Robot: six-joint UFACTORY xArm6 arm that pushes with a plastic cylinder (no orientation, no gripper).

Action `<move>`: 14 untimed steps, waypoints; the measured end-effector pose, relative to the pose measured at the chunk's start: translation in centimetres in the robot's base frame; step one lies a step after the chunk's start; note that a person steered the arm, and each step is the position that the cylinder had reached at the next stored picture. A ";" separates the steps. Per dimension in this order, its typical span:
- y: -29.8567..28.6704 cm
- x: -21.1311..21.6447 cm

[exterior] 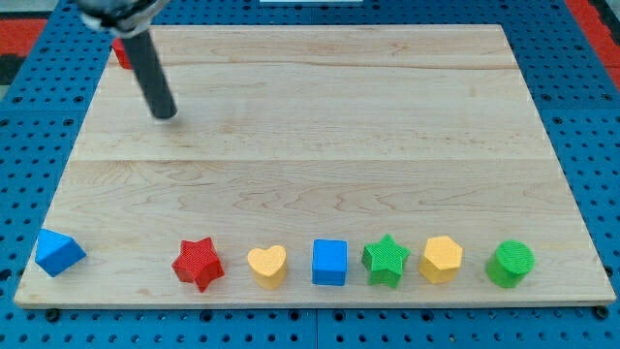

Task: Place the red circle to the left of the red star

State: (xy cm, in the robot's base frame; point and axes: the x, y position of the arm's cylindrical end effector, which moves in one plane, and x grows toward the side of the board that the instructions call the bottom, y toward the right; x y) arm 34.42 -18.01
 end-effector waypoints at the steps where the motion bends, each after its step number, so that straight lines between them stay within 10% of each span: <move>1: 2.1 -7.9; 2: 2.8 -14.7; 4: -6.7 -15.1; 14: -7.2 -7.4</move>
State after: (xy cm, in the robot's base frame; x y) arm 26.97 -25.20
